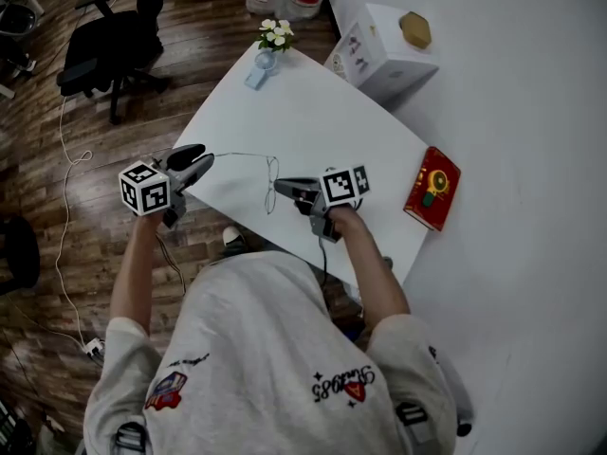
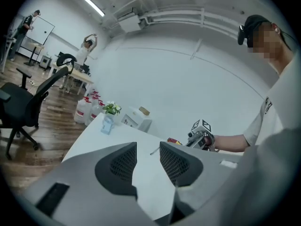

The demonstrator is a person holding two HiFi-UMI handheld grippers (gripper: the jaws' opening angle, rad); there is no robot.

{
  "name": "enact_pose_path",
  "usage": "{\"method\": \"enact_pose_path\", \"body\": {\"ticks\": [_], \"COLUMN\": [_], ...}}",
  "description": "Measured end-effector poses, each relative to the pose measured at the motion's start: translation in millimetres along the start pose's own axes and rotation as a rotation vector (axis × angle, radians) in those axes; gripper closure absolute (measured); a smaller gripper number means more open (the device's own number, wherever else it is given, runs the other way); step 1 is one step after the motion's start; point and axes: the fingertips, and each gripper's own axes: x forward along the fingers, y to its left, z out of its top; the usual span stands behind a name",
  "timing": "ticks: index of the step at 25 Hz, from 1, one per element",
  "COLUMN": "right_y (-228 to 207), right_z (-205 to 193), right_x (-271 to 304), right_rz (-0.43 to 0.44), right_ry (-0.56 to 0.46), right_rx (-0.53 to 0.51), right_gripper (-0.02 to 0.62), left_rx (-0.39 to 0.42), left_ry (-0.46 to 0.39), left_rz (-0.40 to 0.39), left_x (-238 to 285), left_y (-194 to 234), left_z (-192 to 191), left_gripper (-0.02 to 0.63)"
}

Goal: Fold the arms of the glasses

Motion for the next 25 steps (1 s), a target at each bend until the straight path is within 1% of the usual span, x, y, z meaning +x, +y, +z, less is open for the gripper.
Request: {"method": "enact_pose_path", "body": {"ticks": [4, 7, 9, 13, 16, 21, 25], "right_y": [-1, 0, -2, -4, -7, -11, -13], "right_z": [-1, -4, -5, -4, -4, 0, 4], "right_x": [-5, -6, -8, -11, -14, -18, -17], "right_rz": [-0.003, -0.003, -0.004, -0.006, -0.01, -0.019, -0.021], "right_ry": [-0.011, -0.013, -0.013, -0.021, -0.036, -0.063, -0.088], "right_rx": [-0.001, 0.0, 0.002, 0.007, 0.018, 0.037, 0.047], "right_gripper": [0.58, 0.58, 0.58, 0.58, 0.58, 0.58, 0.58], "left_rx": [0.043, 0.112, 0.155, 0.175, 0.189, 0.247, 0.3], "left_ry": [0.035, 0.067, 0.074, 0.064, 0.065, 0.078, 0.076], "left_rz": [-0.042, -0.031, -0.017, -0.022, -0.025, -0.023, -0.01], "left_x": [12, 16, 20, 24, 25, 29, 33], "left_y": [-14, -21, -25, -29, -34, -45, -55], "left_z": [-9, -16, -17, -16, -17, -23, -30], "left_gripper": [0.471, 0.472, 0.474, 0.485, 0.502, 0.529, 0.575]}}
